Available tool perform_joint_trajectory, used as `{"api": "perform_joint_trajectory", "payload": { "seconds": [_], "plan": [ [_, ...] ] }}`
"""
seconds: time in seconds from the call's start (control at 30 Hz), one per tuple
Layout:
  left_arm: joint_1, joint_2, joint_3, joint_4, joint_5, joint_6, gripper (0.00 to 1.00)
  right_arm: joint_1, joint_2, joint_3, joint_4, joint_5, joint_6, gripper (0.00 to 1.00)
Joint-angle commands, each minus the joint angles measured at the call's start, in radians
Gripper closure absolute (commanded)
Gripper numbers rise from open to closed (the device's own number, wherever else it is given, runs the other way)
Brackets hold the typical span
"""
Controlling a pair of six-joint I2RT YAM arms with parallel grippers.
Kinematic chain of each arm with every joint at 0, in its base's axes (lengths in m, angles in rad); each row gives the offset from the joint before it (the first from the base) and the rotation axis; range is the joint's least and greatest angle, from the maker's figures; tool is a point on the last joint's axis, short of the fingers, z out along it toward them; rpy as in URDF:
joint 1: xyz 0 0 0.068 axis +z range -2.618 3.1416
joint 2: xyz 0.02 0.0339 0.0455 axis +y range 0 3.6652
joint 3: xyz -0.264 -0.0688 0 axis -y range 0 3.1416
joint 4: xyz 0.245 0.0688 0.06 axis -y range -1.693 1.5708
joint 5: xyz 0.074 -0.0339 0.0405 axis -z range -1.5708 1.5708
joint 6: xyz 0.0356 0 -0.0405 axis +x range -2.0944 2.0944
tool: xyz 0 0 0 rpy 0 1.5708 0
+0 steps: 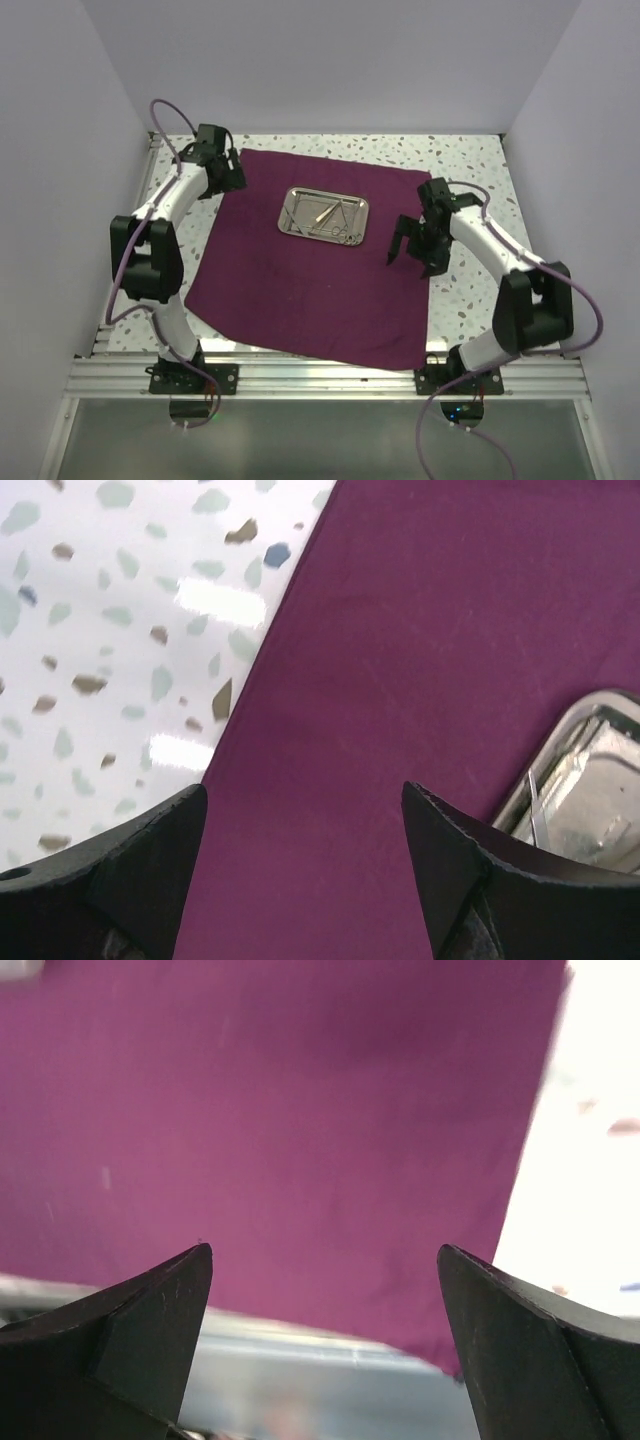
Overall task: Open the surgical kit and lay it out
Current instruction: Smooth out the surgical kit at the center of the board.
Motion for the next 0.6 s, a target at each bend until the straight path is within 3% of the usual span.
{"api": "perform_joint_trajectory", "payload": {
  "seconds": [0.0, 0.2, 0.33, 0.43, 0.57],
  "plan": [
    [0.037, 0.105, 0.125, 0.053, 0.078, 0.069, 0.18, -0.078, 0.114, 0.124, 0.115, 0.086, -0.02, 0.02],
    [0.101, 0.315, 0.305, 0.028, 0.14, 0.079, 0.23, -0.144, 0.347, 0.352, 0.109, 0.211, -0.009, 0.02],
    [0.118, 0.419, 0.398, 0.034, 0.19, 0.083, 0.36, -0.147, 0.484, 0.464, 0.13, 0.309, 0.015, 0.02],
    [0.118, 0.494, 0.446, 0.03, 0.234, 0.089, 0.43, -0.152, 0.587, 0.538, 0.145, 0.326, 0.049, 0.02],
    [0.118, 0.515, 0.445, 0.056, 0.298, 0.089, 0.45, -0.153, 0.708, 0.656, 0.129, 0.38, 0.081, 0.02]
  ]
}}
